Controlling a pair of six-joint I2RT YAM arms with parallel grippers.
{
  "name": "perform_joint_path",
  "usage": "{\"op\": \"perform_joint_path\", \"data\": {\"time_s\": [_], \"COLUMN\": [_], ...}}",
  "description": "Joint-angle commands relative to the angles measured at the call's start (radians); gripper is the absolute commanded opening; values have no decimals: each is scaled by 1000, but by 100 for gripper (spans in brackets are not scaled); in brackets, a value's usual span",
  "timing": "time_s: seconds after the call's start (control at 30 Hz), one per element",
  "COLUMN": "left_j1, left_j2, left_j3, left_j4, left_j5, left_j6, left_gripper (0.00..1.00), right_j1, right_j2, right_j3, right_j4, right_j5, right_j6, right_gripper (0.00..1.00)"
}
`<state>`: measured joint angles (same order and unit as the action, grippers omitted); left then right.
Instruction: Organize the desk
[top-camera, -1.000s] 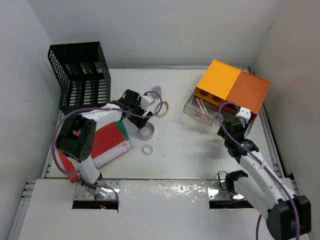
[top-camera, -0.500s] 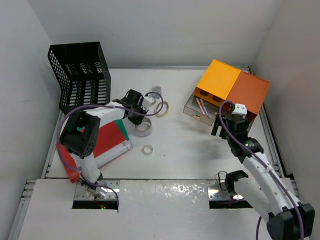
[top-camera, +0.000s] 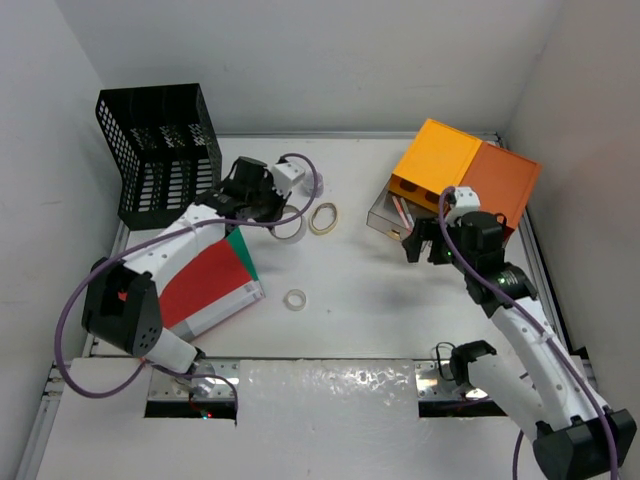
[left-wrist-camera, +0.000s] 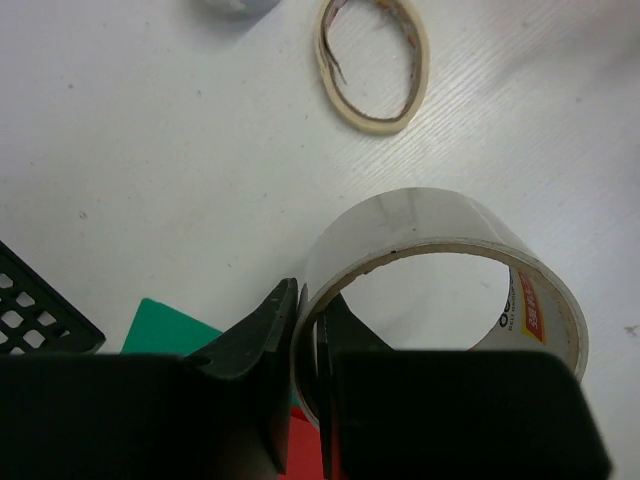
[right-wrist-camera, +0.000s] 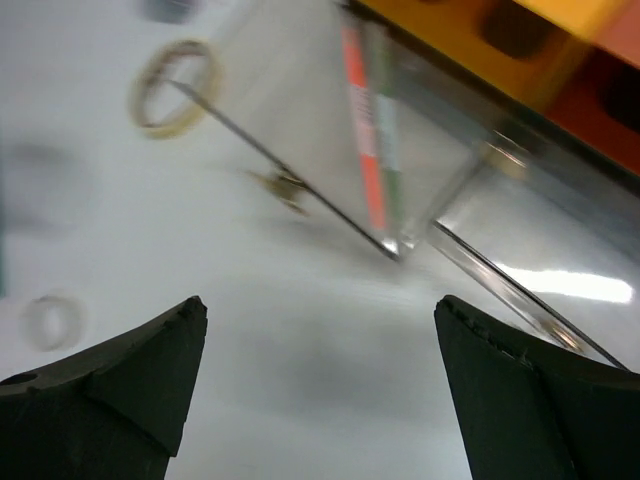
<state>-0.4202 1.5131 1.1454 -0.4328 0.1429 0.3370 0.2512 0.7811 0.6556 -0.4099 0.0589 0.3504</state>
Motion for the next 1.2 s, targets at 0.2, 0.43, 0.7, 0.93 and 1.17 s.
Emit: {"op": "perform_joint_path", "data": {"time_s": [0.2,0.43,0.7,0.93,1.17], "left_j1": [-29,-42,-51,-51,-51], "left_j2": [-129,-154,-177,-214,-223], "left_j3": [66,66,51,30,13], "left_j4": [-24,-34,-32,-26,-32], "left_j5": [126,144,150,164,169], "left_j6": [-12,-1,0,8,20], "left_gripper": [0,0,0,0,0], "right_j1": [140,290,358,373,375], "right_j2": [204,401,587,711,712], "right_j3": [148,193,274,326,325], "right_j4": [462,672,737,749,744], "right_j5": [-542,-545,-513,-475,-455], "right_j6": [85,173,209,236,248], "right_gripper": [94,96,96,89,31]}}
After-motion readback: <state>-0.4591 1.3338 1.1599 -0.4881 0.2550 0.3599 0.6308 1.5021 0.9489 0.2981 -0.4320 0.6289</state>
